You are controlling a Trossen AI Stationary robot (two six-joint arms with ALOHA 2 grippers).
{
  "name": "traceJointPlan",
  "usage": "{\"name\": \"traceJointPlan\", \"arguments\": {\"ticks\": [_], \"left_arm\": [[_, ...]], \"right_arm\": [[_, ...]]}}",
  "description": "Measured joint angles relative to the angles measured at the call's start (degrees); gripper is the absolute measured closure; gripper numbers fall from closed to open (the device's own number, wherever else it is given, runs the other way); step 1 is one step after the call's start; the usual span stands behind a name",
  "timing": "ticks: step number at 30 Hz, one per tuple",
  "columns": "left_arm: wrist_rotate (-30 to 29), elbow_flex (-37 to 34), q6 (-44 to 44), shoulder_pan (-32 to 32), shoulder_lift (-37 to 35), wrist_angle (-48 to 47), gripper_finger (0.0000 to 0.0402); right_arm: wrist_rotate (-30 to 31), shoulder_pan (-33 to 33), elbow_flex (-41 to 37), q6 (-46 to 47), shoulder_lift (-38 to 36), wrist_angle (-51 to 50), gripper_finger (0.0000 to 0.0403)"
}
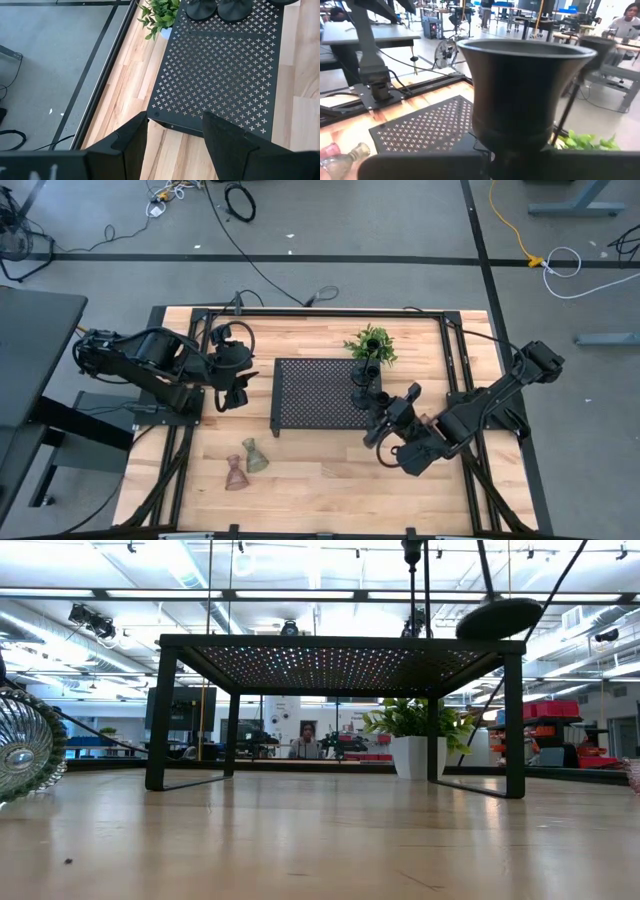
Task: Pick & Place candle stick holders
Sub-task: Put the black metal candle holder on the shelf
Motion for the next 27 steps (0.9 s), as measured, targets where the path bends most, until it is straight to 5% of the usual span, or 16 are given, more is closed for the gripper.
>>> {"name": "traceJointPlan", "arguments": {"ticks": [5,27], "left_arm": [[0.0,0.0,0.0,0.0,0.0,0.0,0.0209],[0.0,0.0,0.2,0.0,0.0,0.0,0.0209]], "right_arm": [[-0.9,-1.6,0.0,-7.3,0.0,5.6,0.0389],[-0.8,-5.0,0.0,-4.8,0.1,6.7,0.0389]]}}
